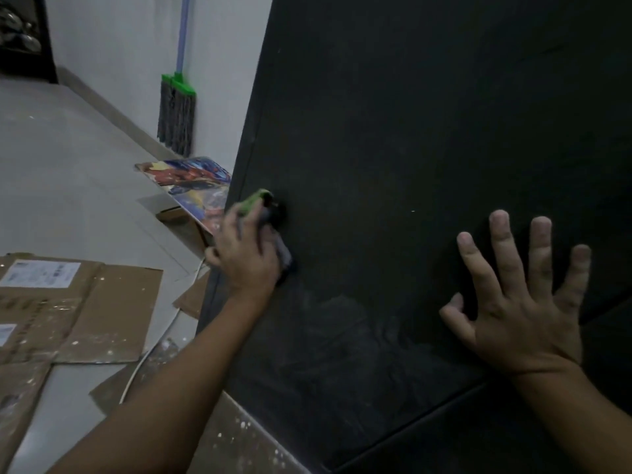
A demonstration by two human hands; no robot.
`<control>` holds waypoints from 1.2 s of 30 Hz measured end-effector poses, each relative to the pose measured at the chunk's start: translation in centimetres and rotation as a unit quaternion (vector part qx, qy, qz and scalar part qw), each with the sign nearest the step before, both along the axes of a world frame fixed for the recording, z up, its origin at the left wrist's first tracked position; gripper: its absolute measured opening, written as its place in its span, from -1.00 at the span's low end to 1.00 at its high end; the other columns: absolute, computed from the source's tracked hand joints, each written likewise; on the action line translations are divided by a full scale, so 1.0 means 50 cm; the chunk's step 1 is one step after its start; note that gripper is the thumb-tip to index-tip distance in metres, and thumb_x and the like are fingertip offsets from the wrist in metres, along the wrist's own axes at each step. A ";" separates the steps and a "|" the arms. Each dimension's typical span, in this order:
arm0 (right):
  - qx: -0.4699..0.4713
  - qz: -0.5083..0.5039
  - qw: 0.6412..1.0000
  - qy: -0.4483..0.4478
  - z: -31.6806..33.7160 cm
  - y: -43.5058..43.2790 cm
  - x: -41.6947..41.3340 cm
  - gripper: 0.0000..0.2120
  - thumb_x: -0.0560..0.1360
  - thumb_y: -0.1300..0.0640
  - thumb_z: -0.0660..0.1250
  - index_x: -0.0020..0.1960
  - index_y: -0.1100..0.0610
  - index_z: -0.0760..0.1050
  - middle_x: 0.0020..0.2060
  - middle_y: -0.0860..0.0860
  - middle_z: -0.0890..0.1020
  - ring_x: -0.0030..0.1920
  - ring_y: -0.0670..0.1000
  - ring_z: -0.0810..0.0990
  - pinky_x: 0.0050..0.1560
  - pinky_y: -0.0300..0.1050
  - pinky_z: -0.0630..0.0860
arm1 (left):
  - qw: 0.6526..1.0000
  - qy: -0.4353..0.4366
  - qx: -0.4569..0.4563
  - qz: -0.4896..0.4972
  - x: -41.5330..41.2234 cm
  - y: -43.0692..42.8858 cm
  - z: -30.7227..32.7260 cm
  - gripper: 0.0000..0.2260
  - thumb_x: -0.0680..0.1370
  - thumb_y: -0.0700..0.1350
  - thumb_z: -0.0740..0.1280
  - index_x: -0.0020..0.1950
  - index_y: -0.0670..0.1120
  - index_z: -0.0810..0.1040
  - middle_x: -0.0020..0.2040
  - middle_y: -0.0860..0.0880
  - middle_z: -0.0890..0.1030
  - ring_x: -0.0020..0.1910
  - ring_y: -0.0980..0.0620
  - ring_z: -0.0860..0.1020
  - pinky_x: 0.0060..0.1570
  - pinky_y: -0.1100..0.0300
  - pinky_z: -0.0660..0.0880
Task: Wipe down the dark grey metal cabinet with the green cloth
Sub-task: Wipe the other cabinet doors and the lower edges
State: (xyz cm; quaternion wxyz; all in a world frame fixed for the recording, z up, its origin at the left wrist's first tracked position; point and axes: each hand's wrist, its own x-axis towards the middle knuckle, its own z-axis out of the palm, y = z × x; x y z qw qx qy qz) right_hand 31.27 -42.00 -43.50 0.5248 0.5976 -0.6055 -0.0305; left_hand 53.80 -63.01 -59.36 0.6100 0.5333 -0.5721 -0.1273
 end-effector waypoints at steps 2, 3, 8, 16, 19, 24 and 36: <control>0.002 0.000 1.000 -0.004 0.000 0.000 -0.001 -0.21 0.46 -0.16 0.09 0.64 0.01 0.01 0.64 0.12 -0.03 0.61 0.21 -0.23 0.52 0.25 -0.39 | 0.999 0.031 -0.011 -0.031 0.021 -0.014 -0.016 -0.63 0.60 0.00 0.19 0.41 0.01 0.43 0.31 -0.26 0.44 0.23 -0.28 0.42 0.22 -0.21 0.38; 0.000 0.001 1.000 -0.004 0.001 0.001 0.000 -0.21 0.46 -0.15 0.10 0.64 0.01 0.00 0.64 0.12 -0.03 0.61 0.20 -0.23 0.52 0.25 -0.39 | 0.998 0.026 -0.026 -0.051 0.020 -0.011 -0.028 -0.63 0.60 -0.01 0.19 0.40 0.00 0.41 0.27 -0.29 0.44 0.19 -0.31 0.43 0.19 -0.22 0.41; -0.005 -0.007 1.000 0.012 -0.003 0.002 -0.001 -0.21 0.47 -0.14 0.12 0.65 0.03 0.01 0.64 0.12 -0.07 0.61 0.21 -0.25 0.52 0.28 -0.35 | 0.996 0.015 -0.043 -0.070 -0.074 0.084 -0.036 -0.63 0.60 -0.01 0.21 0.39 -0.02 0.32 0.18 -0.32 0.38 0.10 -0.27 0.39 0.13 -0.03 0.34; -0.007 -0.027 1.000 0.014 -0.007 -0.004 0.000 -0.20 0.47 -0.14 0.10 0.65 0.02 -0.03 0.63 0.14 -0.01 0.60 0.19 -0.28 0.52 0.28 -0.35 | 0.932 -0.185 -0.230 -0.211 -0.176 0.250 -0.081 -0.53 0.51 -0.02 0.30 0.42 0.13 0.33 0.25 -0.20 0.29 0.05 -0.17 0.38 -0.04 -0.09 0.54; -0.004 -0.026 1.000 0.011 -0.008 -0.002 -0.001 -0.20 0.47 -0.14 0.10 0.65 0.02 -0.04 0.63 0.14 -0.02 0.60 0.19 -0.30 0.51 0.28 -0.35 | 0.870 -0.290 -0.306 -0.255 -0.180 0.260 -0.110 -0.44 0.50 -0.02 0.39 0.46 0.15 0.29 0.26 -0.17 0.30 -0.01 -0.10 0.39 -0.15 0.00 0.51; 0.001 -0.027 1.000 -0.002 -0.007 0.001 0.003 -0.19 0.47 -0.15 0.11 0.65 0.02 -0.06 0.63 0.11 -0.08 0.59 0.18 -0.34 0.50 0.29 -0.34 | 0.908 -0.193 -0.290 -0.231 -0.166 0.194 -0.034 -0.59 0.52 0.00 0.33 0.37 0.14 0.41 0.16 -0.13 0.38 0.00 -0.12 0.44 -0.06 0.01 0.44; -0.018 0.105 0.987 -0.119 -0.002 0.026 0.015 -0.51 0.50 0.07 0.23 0.42 -0.05 0.50 0.56 -0.02 0.30 0.60 0.12 0.11 0.56 0.21 -0.18 | 0.976 -0.003 -0.192 -0.102 -0.218 0.223 0.065 -0.61 0.55 -0.06 0.27 0.39 0.00 0.40 0.16 -0.12 0.30 0.10 -0.12 0.35 0.20 0.18 0.23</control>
